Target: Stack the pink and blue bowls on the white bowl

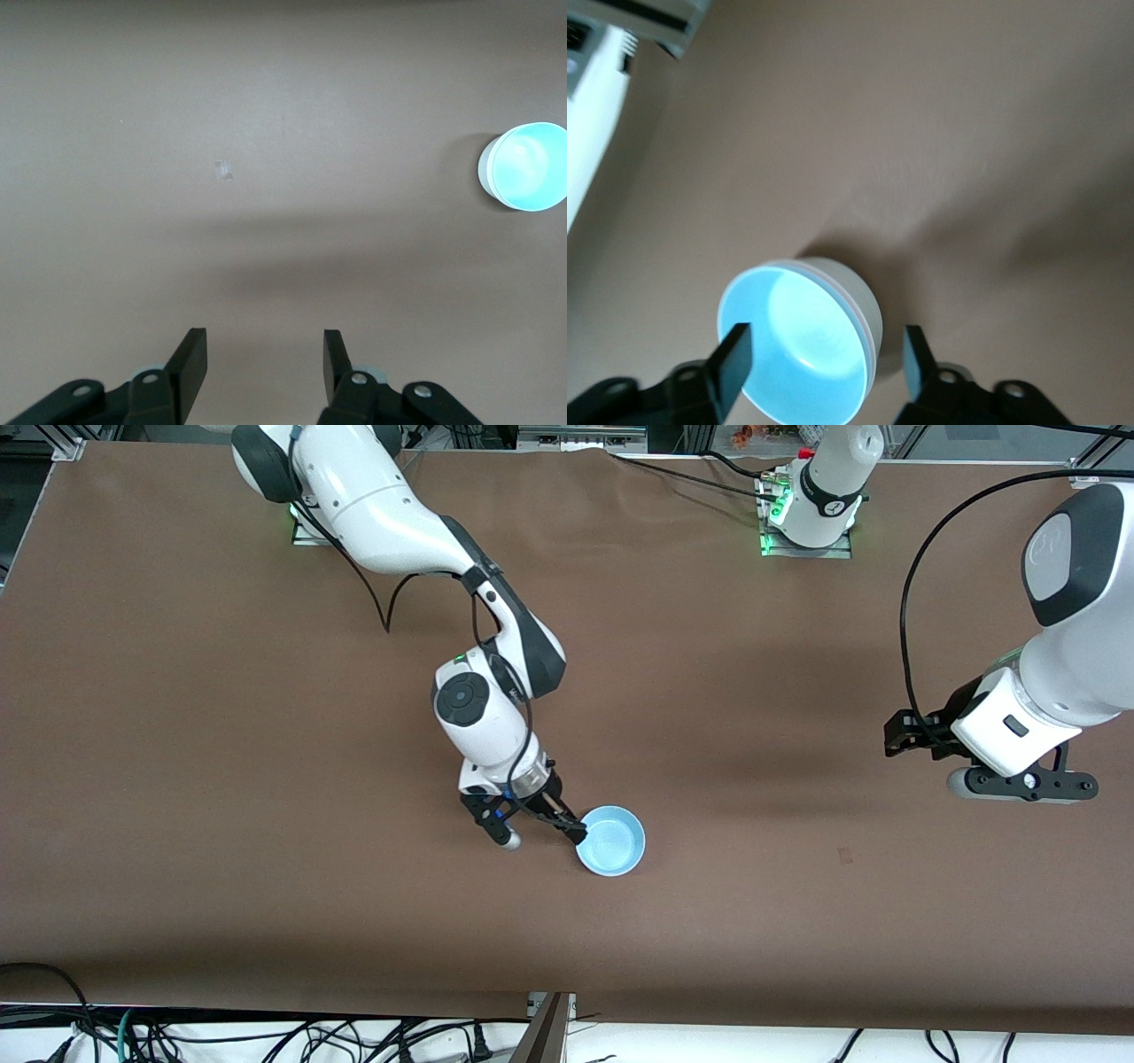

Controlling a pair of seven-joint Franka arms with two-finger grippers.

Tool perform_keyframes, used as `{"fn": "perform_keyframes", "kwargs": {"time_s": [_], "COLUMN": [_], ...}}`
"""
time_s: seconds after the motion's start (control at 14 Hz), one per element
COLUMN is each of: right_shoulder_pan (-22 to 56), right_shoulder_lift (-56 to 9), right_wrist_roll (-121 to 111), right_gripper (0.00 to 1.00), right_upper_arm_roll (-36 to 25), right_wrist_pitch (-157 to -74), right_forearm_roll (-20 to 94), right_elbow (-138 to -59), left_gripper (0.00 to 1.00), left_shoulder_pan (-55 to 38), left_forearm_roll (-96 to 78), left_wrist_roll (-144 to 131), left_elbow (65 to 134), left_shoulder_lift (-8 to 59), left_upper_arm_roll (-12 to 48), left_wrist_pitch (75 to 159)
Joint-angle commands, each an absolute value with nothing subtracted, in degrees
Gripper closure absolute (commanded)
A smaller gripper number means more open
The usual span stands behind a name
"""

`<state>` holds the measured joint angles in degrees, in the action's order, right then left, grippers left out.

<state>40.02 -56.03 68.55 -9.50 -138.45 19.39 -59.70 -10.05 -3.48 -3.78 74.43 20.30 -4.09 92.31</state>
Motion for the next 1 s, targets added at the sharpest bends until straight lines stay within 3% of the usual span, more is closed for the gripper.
{"fn": "perform_keyframes", "kwargs": {"time_s": [0.0, 0.57, 0.78, 0.93], "right_shoulder_pan": [36.85, 24.27, 24.08, 24.08], "right_shoulder_lift": [-49.85, -33.16, -19.48, -9.28], "right_wrist_roll": [58.67, 30.79, 22.35, 20.83], "right_gripper": [0.0, 0.0, 0.0, 0.0], "right_upper_arm_roll": [-10.28, -16.08, -19.51, -19.34], "right_wrist_pitch": [-128.45, -96.62, -94.92, -95.27], "right_forearm_roll": [19.16, 19.43, 18.03, 11.37], "right_elbow": [-60.64, -64.4, -79.22, -89.6], "left_gripper": [0.39, 0.39, 0.39, 0.39], "left_shoulder_pan": [-10.72, -10.81, -10.81, -10.72], "left_forearm_roll": [-2.2, 1.76, 1.76, 1.67], "left_wrist_roll": [-2.72, -6.58, -8.96, -9.23], "left_elbow": [77.08, 77.78, 77.87, 78.75], "left_shoulder_lift": [18.28, 18.19, 17.67, 16.97], "left_upper_arm_roll": [-2.74, 4.56, 5.71, 6.06], "left_wrist_pitch": [93.43, 93.34, 93.34, 93.34]}}
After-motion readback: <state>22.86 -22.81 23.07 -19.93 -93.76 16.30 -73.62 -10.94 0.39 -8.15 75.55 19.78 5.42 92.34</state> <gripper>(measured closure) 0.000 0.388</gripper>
